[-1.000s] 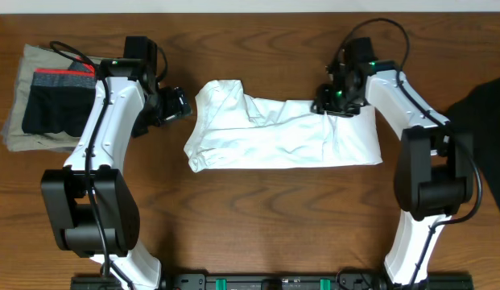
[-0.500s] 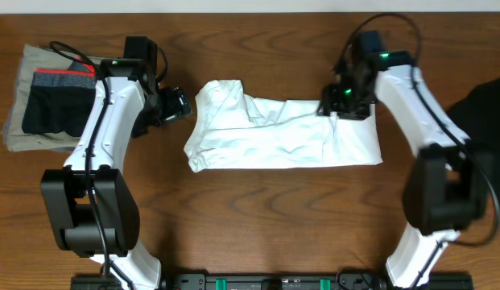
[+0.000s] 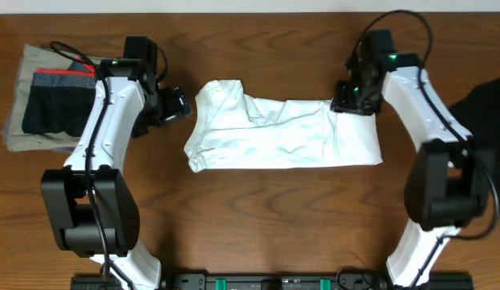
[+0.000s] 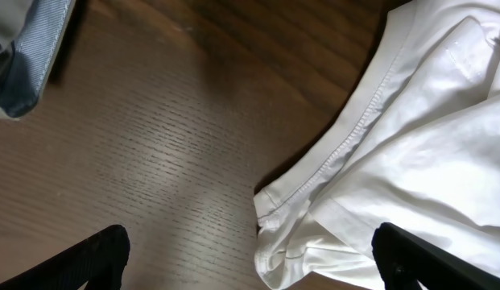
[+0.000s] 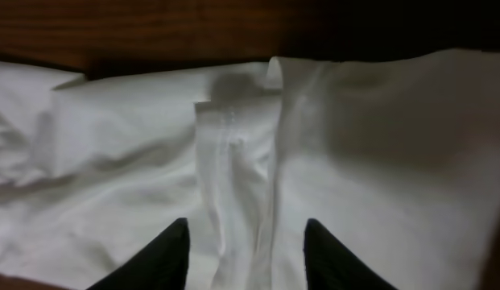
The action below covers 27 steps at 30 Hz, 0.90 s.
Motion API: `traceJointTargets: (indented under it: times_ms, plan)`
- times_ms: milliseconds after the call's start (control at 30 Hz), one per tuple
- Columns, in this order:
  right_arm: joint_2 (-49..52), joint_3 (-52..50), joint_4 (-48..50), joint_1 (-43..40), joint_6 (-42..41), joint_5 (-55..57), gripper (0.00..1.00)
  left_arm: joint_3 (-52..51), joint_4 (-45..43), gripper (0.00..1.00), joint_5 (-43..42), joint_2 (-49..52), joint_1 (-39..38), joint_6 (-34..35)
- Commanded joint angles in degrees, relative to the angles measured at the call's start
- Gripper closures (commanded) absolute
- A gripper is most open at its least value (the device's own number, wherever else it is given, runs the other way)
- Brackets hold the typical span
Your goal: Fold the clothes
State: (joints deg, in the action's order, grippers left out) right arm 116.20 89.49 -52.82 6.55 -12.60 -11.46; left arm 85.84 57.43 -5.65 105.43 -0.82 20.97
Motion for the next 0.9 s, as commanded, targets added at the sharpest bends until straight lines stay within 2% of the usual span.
traceJointTargets:
  times_ms: [0, 133, 267, 433, 467, 767, 833, 867]
  plan:
    - [2.93, -0.52, 0.66, 0.9, -1.75, 0.5, 0.63, 0.63, 0.35, 0.02, 0.26, -0.52, 0.09, -0.35]
    - [5.25, -0.52, 1.84, 1.16, -1.81, 0.5, 0.71, 0.63, 0.33, 0.02, 0.28, -0.52, 0.09, -0.35]
    - [6.01, -0.52, 2.6, 1.38, -2.23, -0.09, 0.74, 0.63, 0.31, 0.02, 0.28, -0.52, 0.09, -0.35]
    - [6.01, -0.52, 4.68, 2.38, -3.3, -1.25, 0.96, 0.63, 0.33, 0.02, 0.28, -0.52, 0.09, -0.35]
    - [6.01, -0.52, 4.96, 2.6, -3.52, -1.22, 0.98, 0.63, 0.31, 0.02, 0.28, -0.52, 0.09, -0.35]
    - [6.01, -0.31, 6.54, 4.02, -2.78, -8.07, 0.95, 0.63, 0.33, 0.02, 0.28, -0.52, 0.09, -0.35]
    - [5.95, -0.28, 6.51, 3.91, -2.78, -8.28, 0.85, 0.63, 0.33, 0.02, 0.28, -0.52, 0.09, -0.35]
    - [5.88, -0.13, 6.27, 3.8, -2.78, -8.28, 0.82, 0.63, 0.35, 0.02, 0.28, -0.52, 0.09, -0.35]
